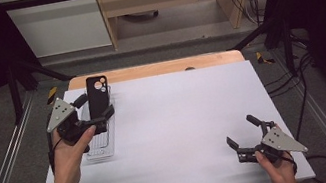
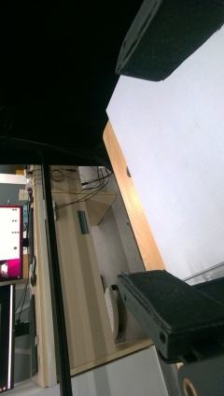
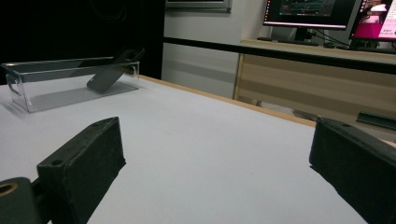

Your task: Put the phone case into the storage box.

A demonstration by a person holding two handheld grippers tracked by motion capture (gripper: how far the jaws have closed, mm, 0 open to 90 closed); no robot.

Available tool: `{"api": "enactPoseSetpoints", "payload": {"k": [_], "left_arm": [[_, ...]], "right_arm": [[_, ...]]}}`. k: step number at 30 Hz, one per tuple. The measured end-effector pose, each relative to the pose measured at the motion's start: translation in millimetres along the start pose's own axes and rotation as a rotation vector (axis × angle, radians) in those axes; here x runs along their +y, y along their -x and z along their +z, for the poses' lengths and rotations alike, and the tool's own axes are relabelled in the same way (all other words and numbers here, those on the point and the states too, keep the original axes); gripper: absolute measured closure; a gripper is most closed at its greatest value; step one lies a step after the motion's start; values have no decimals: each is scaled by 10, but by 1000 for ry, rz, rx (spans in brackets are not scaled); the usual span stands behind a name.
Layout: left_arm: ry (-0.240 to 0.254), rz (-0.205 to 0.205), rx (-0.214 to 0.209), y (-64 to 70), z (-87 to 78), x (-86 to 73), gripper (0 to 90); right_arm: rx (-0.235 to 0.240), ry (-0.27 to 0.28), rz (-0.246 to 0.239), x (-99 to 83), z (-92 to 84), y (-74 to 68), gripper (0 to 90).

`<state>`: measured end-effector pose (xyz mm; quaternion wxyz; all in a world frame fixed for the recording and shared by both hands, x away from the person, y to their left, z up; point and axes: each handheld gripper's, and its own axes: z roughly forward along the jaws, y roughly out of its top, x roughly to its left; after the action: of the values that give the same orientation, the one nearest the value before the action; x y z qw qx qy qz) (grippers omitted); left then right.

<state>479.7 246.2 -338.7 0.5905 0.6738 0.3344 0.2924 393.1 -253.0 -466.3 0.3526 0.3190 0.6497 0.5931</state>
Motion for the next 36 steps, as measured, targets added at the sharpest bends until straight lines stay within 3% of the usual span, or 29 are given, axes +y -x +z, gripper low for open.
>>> {"api": "enactPoseSetpoints", "payload": {"k": [13, 18, 36], "left_arm": [[-8, 18, -14, 71, -74, -146, 17], [-9, 44, -18, 105, -100, -180, 15], [30, 31, -27, 108, -248, -341, 14]], "right_arm": [[0, -1, -2, 0, -1, -2, 35], [0, -1, -1, 0, -2, -2, 35], [0, -3, -3, 1, -2, -5, 35]]}}
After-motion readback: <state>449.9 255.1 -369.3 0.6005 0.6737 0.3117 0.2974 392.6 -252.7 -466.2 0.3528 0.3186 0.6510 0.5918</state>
